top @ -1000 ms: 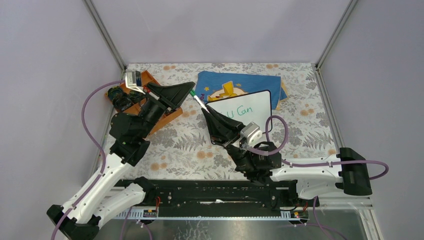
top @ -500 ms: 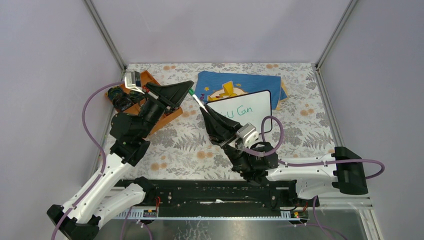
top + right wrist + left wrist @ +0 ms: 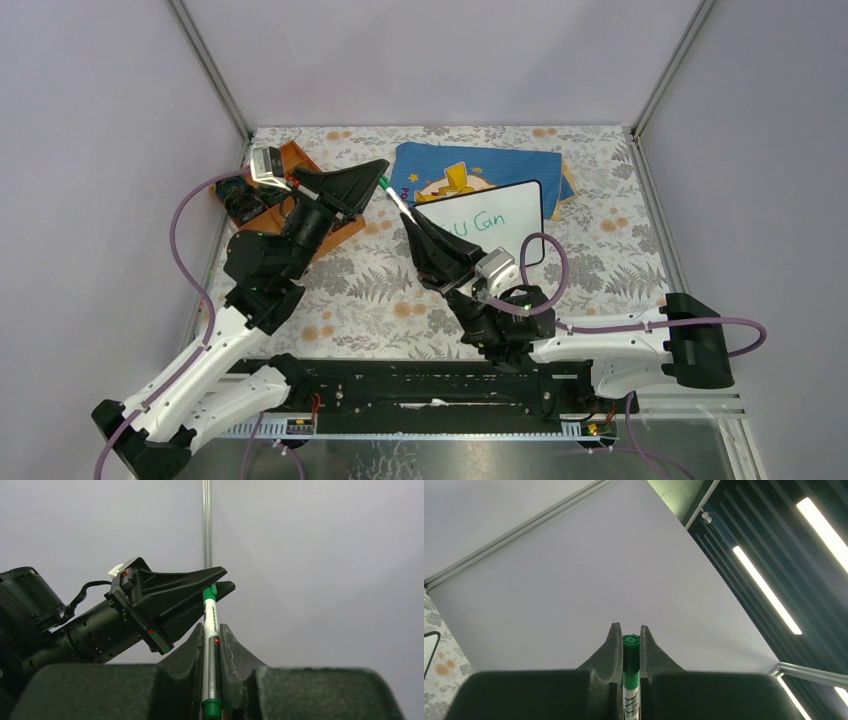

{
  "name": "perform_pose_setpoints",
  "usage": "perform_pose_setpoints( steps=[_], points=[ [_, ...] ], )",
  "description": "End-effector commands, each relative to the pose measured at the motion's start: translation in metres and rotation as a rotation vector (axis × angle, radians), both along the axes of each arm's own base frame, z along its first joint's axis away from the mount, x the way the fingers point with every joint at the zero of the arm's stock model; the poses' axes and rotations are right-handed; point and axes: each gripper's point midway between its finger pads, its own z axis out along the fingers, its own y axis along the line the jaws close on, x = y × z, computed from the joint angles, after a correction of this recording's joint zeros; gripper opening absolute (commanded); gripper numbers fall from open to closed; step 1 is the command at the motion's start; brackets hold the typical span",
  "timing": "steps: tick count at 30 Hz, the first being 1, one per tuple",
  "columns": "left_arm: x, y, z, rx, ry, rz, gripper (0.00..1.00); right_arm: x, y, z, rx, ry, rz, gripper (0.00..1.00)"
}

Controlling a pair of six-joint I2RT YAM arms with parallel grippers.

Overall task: Write a sentence on the whiteboard
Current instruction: Close the whiteboard marker at the center of the board.

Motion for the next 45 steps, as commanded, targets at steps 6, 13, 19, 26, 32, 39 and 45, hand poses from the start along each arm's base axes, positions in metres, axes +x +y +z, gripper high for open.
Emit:
perform_pose_setpoints(
  steps=[6, 13, 19, 26, 32, 39, 45],
  points=[
    [-0.039, -0.052, -0.032, 0.124, -0.017, -0.224, 0.0, 0.008, -0.009, 0.025, 0.068, -0.008, -0.05, 0.0],
    [-0.049, -0.069, -0.04, 0.143, -0.014, -0.266, 0.0, 0.01, -0.01, 0.028, 0.074, -0.008, -0.058, 0.0],
    [-0.054, -0.073, -0.042, 0.149, -0.014, -0.271, 0.0, 0.011, -0.01, 0.03, 0.077, -0.01, -0.065, 0.0],
    [-0.056, -0.078, -0.047, 0.155, -0.007, -0.285, 0.0, 0.014, -0.007, 0.034, 0.083, -0.007, -0.076, 0.0],
    [-0.053, -0.067, -0.045, 0.157, -0.002, -0.226, 0.0, 0.011, -0.012, 0.035, 0.091, -0.016, -0.062, 0.0],
    [-0.048, -0.045, -0.033, 0.142, -0.008, -0.119, 0.1, 0.006, -0.016, 0.034, 0.092, -0.022, -0.034, 0.0],
    [-0.048, -0.037, -0.028, 0.127, -0.01, -0.093, 0.22, 0.005, -0.019, 0.033, 0.096, -0.019, -0.021, 0.0]
  ],
)
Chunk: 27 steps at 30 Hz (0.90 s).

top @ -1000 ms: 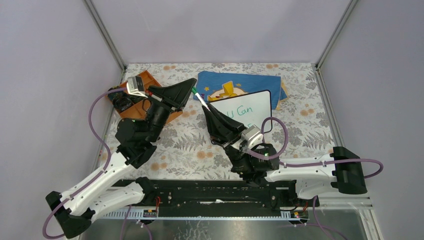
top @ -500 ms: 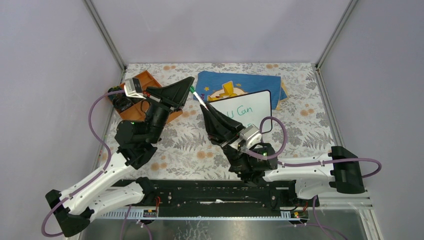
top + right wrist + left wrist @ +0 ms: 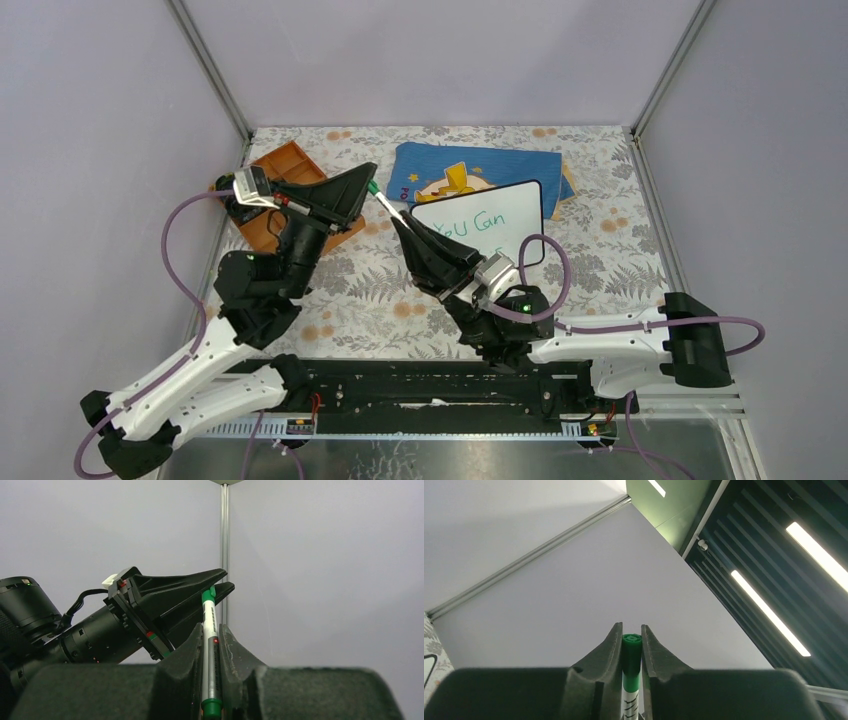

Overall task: Write a sentence on the whiteboard
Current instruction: Close the whiteboard marker at the center of the board.

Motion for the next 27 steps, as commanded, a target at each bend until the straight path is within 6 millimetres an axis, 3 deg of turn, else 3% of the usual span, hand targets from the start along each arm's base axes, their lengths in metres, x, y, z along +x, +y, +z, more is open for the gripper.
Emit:
perform_pose_setpoints(
  steps=[1, 16, 21, 27],
  points=[
    [-0.03, -0.045, -0.042, 0.187, 0.013, -0.214, 0.25, 0.018, -0.027, 0.016, 0.069, 0.037, -0.071, 0.0],
    [-0.023, -0.014, -0.023, 0.184, -0.008, -0.06, 0.85, 0.006, -0.029, 0.013, 0.042, 0.034, 0.026, 0.0],
    [-0.02, -0.001, -0.008, 0.198, -0.034, 0.016, 0.87, -0.001, -0.028, 0.011, 0.021, 0.03, 0.077, 0.0],
    [-0.019, 0.001, 0.0, 0.205, -0.048, 0.038, 0.78, -0.008, -0.028, 0.011, 0.015, 0.021, 0.119, 0.0]
  ],
)
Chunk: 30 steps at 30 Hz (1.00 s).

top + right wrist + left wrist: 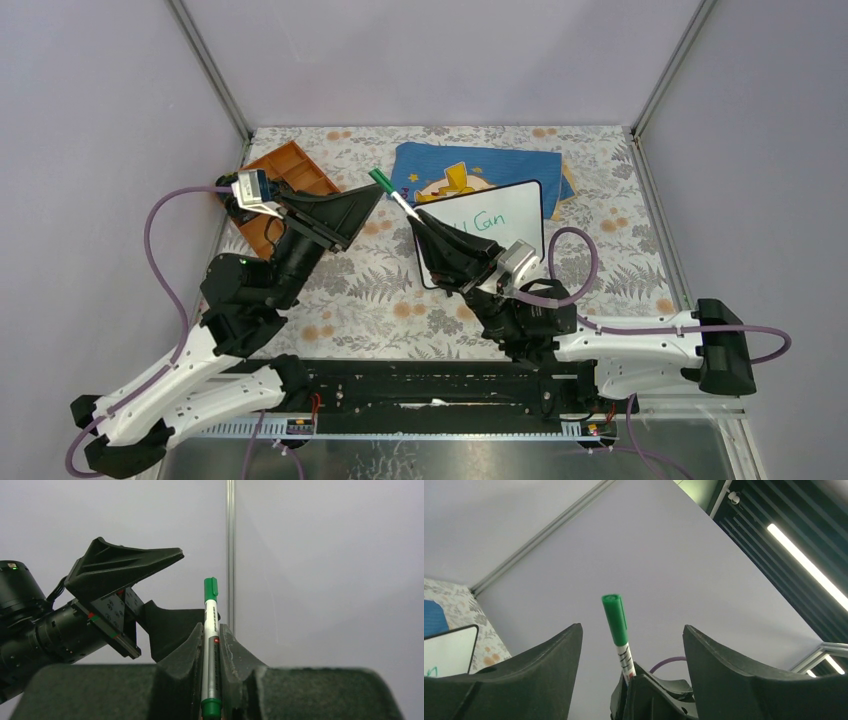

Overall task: Write a sentence on the whiteboard
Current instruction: Close the whiteboard marker at the center of the board.

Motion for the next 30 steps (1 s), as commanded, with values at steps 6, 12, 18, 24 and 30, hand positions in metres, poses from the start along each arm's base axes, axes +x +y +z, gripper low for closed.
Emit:
perform_pose_setpoints(
  steps=[6, 12, 18, 24, 30],
  points=[
    [0.002, 0.007, 0.012, 0.011, -0.035, 0.05, 0.64, -0.012, -0.009, 0.015, 0.043, -0.022, 0.071, 0.0],
    [0.005, 0.003, 0.008, 0.03, -0.021, 0.05, 0.54, -0.013, -0.009, 0.016, 0.039, -0.023, 0.078, 0.0],
    [0.006, -0.003, 0.004, 0.035, -0.018, 0.034, 0.34, -0.011, -0.011, 0.015, 0.042, -0.018, 0.065, 0.0],
    [0.008, -0.013, -0.005, 0.063, -0.001, 0.008, 0.09, -0.007, -0.01, 0.013, 0.039, -0.009, 0.042, 0.0],
    [0.005, -0.029, -0.016, 0.072, 0.017, -0.064, 0.0, -0.004, -0.005, 0.013, 0.035, -0.009, 0.023, 0.0]
  ],
)
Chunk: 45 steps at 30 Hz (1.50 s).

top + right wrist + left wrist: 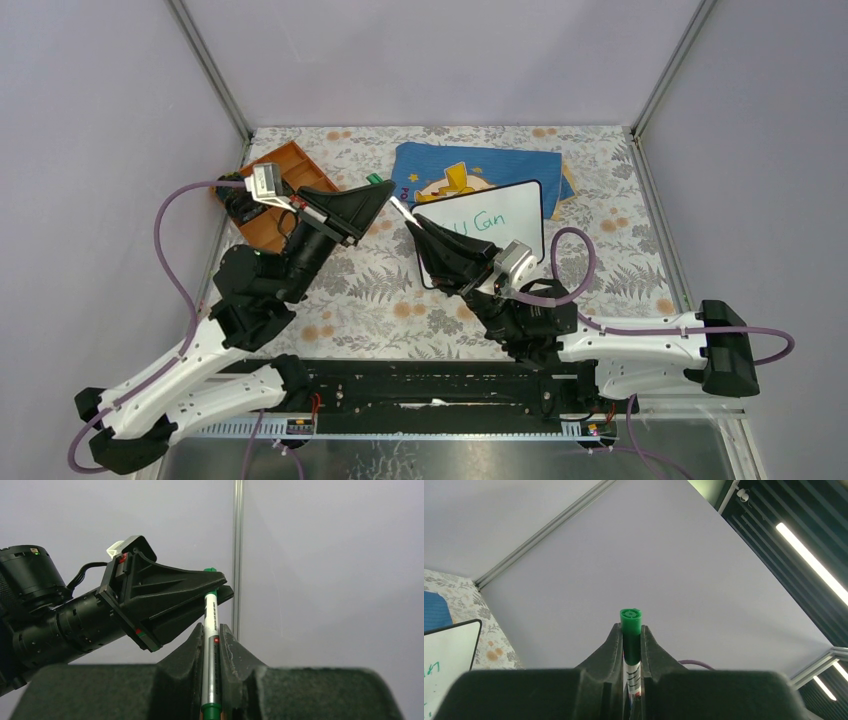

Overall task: Write a sentence on the whiteboard
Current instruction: Close the whiteboard marker at the center of the board.

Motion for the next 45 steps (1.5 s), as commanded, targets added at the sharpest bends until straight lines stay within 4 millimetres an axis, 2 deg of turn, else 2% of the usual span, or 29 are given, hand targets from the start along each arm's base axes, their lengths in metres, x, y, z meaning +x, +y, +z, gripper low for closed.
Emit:
perform_pose_setpoints(
  steps=[1, 5, 6, 9, 11, 13, 15, 20, 26, 34, 42, 45],
  points=[
    [-0.002, -0.019, -0.014, 0.047, 0.006, -0.067, 0.0, 0.002, -0.009, 0.022, 0.076, -0.014, -0.024, 0.0],
    [-0.003, -0.023, -0.02, 0.055, 0.019, -0.088, 0.0, 0.002, -0.007, 0.021, 0.071, -0.016, -0.028, 0.0],
    [-0.002, -0.02, -0.019, 0.051, 0.02, -0.073, 0.08, 0.003, -0.007, 0.021, 0.07, -0.016, -0.028, 0.0],
    [-0.001, -0.006, -0.016, 0.034, 0.013, -0.019, 0.52, 0.001, -0.009, 0.021, 0.068, -0.016, -0.018, 0.0],
    [-0.002, 0.001, -0.012, 0.034, -0.003, 0.006, 0.73, -0.001, -0.01, 0.021, 0.065, -0.018, -0.01, 0.0],
    [-0.004, 0.003, -0.006, 0.051, -0.025, 0.01, 0.85, -0.001, -0.01, 0.02, 0.056, -0.016, -0.006, 0.0],
    [-0.005, 0.003, -0.002, 0.063, -0.031, 0.008, 0.89, -0.002, -0.011, 0.019, 0.059, -0.012, -0.001, 0.0],
    [-0.006, 0.002, -0.002, 0.062, -0.036, 0.005, 0.89, -0.006, -0.011, 0.021, 0.073, -0.013, 0.036, 0.0],
    [-0.013, -0.007, -0.006, 0.058, -0.063, -0.056, 0.76, -0.011, -0.011, 0.023, 0.115, -0.005, 0.077, 0.0],
    [-0.015, -0.004, -0.011, 0.044, -0.058, -0.058, 0.5, -0.004, -0.016, 0.024, 0.151, 0.009, 0.038, 0.0],
    [-0.017, -0.006, -0.011, 0.031, -0.065, -0.073, 0.5, 0.002, -0.019, 0.019, 0.148, 0.026, -0.001, 0.0],
    [-0.018, -0.008, -0.011, 0.027, -0.065, -0.087, 0.55, 0.005, -0.022, 0.019, 0.154, 0.03, -0.023, 0.0]
  ],
)
